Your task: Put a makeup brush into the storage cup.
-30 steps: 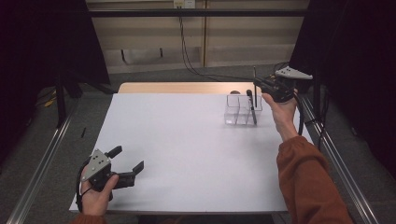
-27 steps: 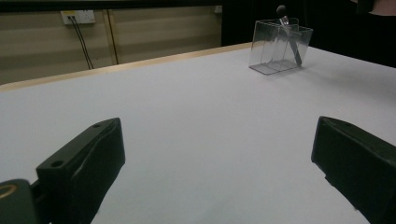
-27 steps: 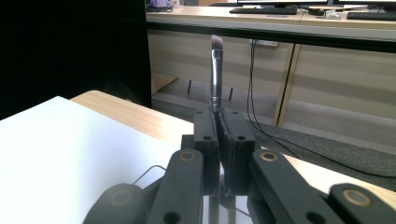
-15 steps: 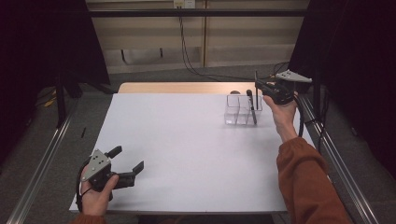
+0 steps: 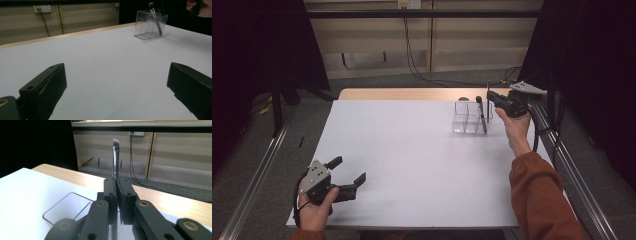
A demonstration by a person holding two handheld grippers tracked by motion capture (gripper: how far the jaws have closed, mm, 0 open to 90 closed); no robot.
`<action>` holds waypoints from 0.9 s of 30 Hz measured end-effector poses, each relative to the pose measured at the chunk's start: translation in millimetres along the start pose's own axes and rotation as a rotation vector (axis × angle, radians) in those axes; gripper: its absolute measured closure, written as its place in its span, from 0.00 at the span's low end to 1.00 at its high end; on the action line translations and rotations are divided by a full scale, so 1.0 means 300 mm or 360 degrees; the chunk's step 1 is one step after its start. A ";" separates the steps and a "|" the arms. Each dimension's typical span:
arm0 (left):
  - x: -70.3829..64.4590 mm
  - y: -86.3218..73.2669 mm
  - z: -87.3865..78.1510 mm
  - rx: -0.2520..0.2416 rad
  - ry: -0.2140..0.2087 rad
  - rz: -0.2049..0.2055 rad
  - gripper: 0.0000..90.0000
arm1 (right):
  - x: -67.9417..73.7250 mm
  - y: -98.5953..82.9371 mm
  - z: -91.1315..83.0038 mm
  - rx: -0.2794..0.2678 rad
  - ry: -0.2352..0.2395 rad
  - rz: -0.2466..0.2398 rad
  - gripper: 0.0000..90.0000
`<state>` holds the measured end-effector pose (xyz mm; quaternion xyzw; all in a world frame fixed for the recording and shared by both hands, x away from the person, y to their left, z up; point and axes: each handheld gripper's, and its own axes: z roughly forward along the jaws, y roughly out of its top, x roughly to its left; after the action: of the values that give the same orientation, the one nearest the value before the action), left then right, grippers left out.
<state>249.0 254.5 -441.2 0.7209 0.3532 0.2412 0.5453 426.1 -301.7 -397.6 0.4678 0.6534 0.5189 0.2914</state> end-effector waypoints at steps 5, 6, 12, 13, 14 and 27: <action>0.000 0.000 0.000 0.0002 -0.0001 0.0001 0.03 | -0.003 -0.018 -0.004 0.0007 0.0005 0.0013 0.96; 0.000 0.000 0.000 0.0002 -0.0001 0.0002 0.03 | -0.003 -0.022 -0.006 0.0005 0.0005 0.0026 0.96; 0.000 0.000 0.000 0.0003 0.0000 0.0001 0.03 | -0.002 -0.039 -0.010 0.0013 0.0016 0.0033 0.96; 0.000 0.000 0.000 0.0003 -0.0001 0.0001 0.03 | -0.001 -0.040 -0.010 0.0015 0.0015 0.0032 0.96; 0.000 0.000 0.000 0.0004 -0.0001 0.0002 0.03 | -0.002 -0.042 -0.011 0.0019 0.0016 0.0031 0.96; 0.000 0.000 0.000 0.0004 -0.0001 0.0001 0.03 | -0.019 -0.076 -0.014 0.0040 0.0022 0.0057 0.96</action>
<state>249.1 254.4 -441.2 0.7217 0.3532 0.2408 0.5444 417.5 -309.0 -418.7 0.4794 0.6535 0.5190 0.2715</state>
